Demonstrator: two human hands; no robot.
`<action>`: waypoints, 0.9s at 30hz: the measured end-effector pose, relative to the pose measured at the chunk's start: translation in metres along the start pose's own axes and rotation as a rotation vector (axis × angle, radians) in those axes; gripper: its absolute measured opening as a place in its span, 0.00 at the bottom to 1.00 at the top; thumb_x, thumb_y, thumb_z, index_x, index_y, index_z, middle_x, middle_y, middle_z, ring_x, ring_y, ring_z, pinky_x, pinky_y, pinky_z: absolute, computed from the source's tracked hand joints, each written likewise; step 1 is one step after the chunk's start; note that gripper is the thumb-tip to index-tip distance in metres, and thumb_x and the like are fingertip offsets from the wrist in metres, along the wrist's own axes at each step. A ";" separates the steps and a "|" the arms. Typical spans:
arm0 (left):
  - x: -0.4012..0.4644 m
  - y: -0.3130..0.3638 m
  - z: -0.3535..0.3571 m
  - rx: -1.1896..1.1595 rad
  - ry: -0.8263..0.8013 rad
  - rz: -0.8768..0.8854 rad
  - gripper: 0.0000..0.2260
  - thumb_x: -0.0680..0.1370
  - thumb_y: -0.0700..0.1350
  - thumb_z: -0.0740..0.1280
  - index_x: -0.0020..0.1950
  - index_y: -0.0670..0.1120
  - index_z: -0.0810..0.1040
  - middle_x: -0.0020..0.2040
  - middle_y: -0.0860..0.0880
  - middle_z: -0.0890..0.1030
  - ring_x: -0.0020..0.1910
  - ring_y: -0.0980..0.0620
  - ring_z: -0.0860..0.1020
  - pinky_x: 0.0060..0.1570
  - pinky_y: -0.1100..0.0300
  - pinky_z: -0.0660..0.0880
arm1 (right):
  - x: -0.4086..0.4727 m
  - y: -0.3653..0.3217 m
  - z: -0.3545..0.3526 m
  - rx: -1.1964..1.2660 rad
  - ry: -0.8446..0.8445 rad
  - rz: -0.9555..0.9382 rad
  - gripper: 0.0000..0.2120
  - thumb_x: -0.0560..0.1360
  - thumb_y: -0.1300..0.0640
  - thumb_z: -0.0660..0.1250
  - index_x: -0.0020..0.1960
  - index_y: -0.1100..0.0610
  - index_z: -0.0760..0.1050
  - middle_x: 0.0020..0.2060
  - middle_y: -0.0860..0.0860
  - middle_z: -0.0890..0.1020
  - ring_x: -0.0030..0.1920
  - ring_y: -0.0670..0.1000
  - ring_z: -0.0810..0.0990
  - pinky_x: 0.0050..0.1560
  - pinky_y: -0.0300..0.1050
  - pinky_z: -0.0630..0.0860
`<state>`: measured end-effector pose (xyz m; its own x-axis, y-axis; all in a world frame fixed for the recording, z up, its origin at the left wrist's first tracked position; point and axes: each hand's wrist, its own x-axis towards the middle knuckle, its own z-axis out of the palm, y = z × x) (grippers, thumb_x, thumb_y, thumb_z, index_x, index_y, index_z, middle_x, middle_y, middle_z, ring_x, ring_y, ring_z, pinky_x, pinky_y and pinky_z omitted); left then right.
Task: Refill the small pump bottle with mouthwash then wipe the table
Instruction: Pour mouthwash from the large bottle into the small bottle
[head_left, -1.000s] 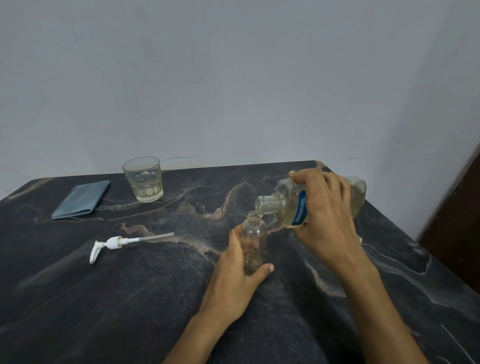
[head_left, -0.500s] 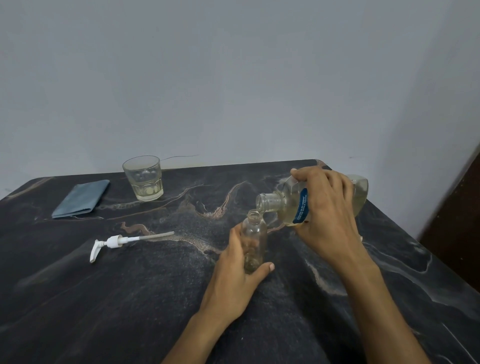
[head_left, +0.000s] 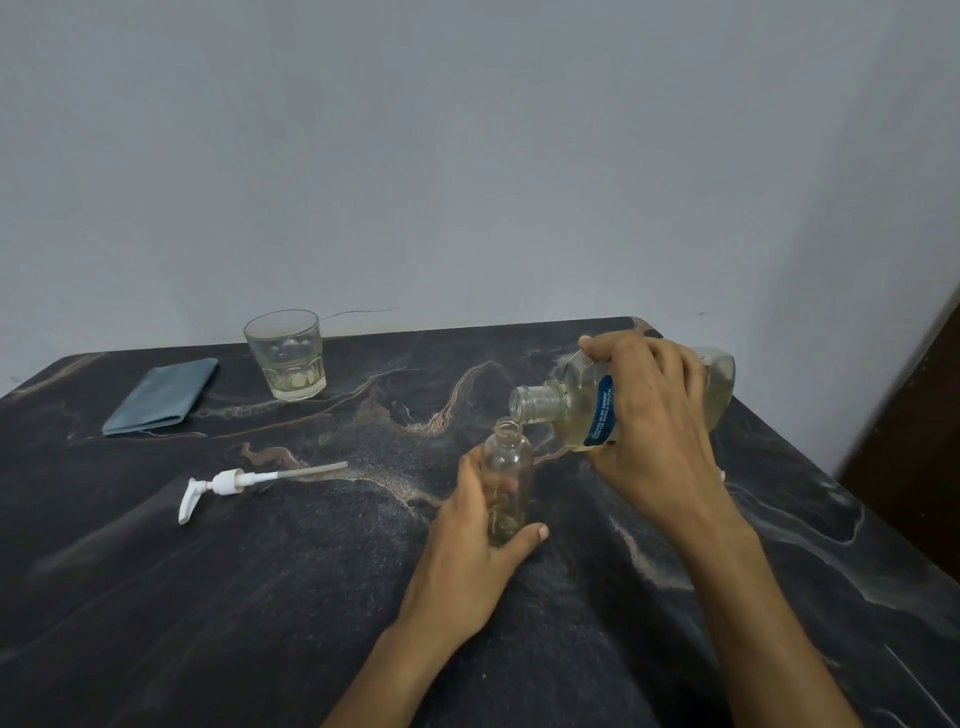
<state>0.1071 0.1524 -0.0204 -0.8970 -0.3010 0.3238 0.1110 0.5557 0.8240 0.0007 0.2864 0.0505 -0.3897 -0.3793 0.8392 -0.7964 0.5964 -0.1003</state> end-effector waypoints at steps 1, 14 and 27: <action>0.000 0.000 0.000 0.002 0.001 0.001 0.28 0.71 0.48 0.74 0.62 0.61 0.61 0.53 0.61 0.78 0.53 0.65 0.77 0.55 0.62 0.76 | 0.000 0.000 0.000 0.000 0.000 -0.003 0.43 0.49 0.66 0.84 0.59 0.54 0.67 0.52 0.45 0.69 0.54 0.49 0.64 0.53 0.47 0.65; 0.000 -0.002 0.001 0.007 0.002 -0.016 0.28 0.71 0.50 0.74 0.62 0.63 0.60 0.54 0.61 0.78 0.55 0.65 0.76 0.57 0.61 0.76 | 0.000 0.000 0.000 -0.001 -0.003 -0.003 0.42 0.51 0.67 0.83 0.59 0.53 0.67 0.51 0.43 0.66 0.54 0.48 0.63 0.53 0.48 0.65; 0.000 -0.001 0.000 0.006 0.001 -0.001 0.28 0.71 0.50 0.74 0.62 0.61 0.60 0.53 0.60 0.79 0.53 0.64 0.77 0.56 0.58 0.77 | 0.000 -0.001 -0.001 0.005 -0.001 -0.003 0.43 0.50 0.68 0.83 0.59 0.54 0.67 0.51 0.44 0.67 0.54 0.48 0.64 0.54 0.48 0.64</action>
<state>0.1074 0.1521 -0.0210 -0.8968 -0.3018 0.3235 0.1079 0.5598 0.8215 0.0019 0.2866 0.0509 -0.3878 -0.3822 0.8388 -0.7998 0.5918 -0.1001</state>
